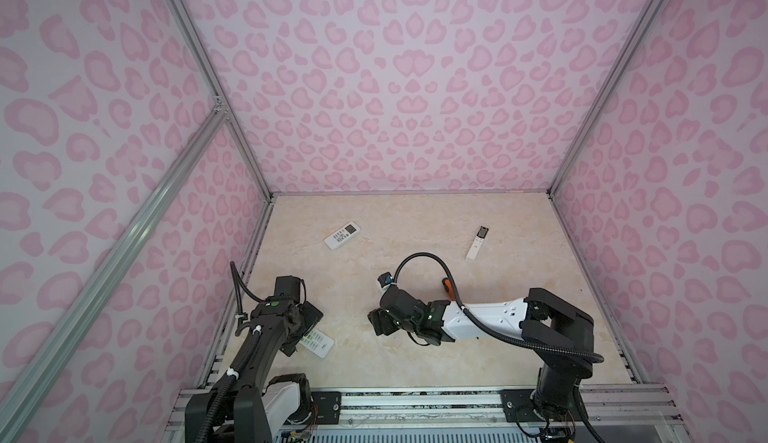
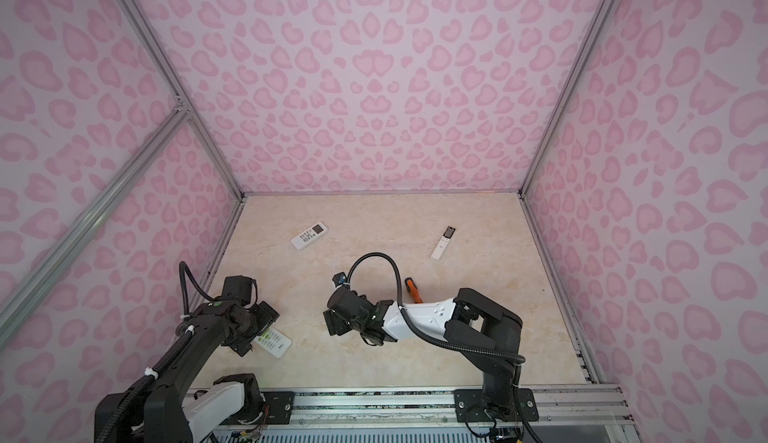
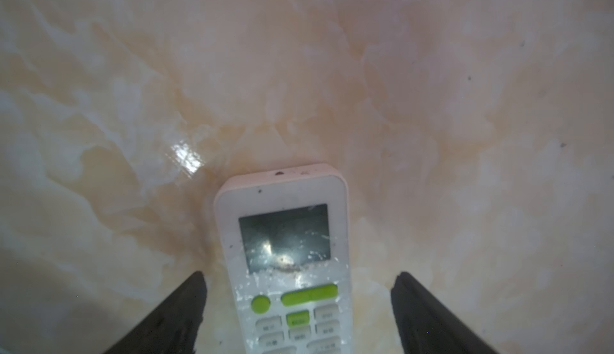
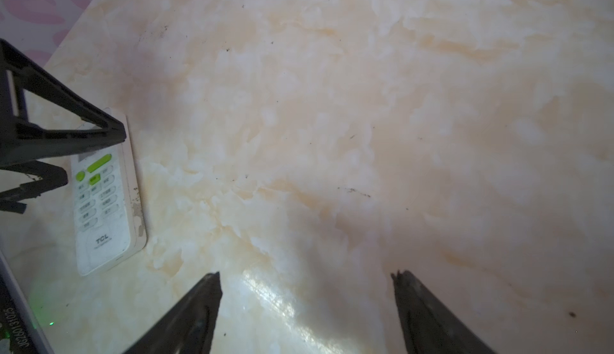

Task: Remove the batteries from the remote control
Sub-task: 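Lower the left gripper onto the nearer white remote while the right gripper reaches toward it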

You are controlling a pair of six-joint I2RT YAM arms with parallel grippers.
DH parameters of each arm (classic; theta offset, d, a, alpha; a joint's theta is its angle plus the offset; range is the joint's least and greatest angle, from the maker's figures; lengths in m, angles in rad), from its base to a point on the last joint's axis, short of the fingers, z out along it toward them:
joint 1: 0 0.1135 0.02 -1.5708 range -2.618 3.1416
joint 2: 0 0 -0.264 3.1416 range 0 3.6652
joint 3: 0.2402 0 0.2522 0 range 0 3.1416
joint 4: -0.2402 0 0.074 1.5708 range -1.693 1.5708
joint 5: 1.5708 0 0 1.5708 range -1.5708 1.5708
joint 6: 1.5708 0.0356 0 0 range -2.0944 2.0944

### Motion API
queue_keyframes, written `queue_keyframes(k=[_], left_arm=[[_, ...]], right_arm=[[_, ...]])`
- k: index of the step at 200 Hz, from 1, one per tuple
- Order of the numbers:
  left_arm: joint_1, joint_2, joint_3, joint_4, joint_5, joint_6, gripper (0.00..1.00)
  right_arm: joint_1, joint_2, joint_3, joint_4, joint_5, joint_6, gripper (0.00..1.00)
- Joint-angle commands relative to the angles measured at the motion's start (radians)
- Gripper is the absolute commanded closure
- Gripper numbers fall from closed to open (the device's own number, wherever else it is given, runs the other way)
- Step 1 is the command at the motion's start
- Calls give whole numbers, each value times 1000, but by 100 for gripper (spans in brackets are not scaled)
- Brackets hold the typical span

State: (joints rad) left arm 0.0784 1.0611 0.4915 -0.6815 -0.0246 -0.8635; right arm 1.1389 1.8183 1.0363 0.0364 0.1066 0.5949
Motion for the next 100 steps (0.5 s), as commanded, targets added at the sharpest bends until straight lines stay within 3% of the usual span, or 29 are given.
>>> queue_keyframes(k=[1, 41, 100], left_arm=[[0, 6, -48, 83, 45, -38, 11], [0, 23, -89, 118, 57, -40, 16], [0, -64, -96, 107, 78, -39, 35]], right_arm=[[1, 17, -5, 18, 14, 17, 16], [-9, 36, 5, 15, -7, 28, 16], [-39, 34, -3, 28, -64, 59, 16]])
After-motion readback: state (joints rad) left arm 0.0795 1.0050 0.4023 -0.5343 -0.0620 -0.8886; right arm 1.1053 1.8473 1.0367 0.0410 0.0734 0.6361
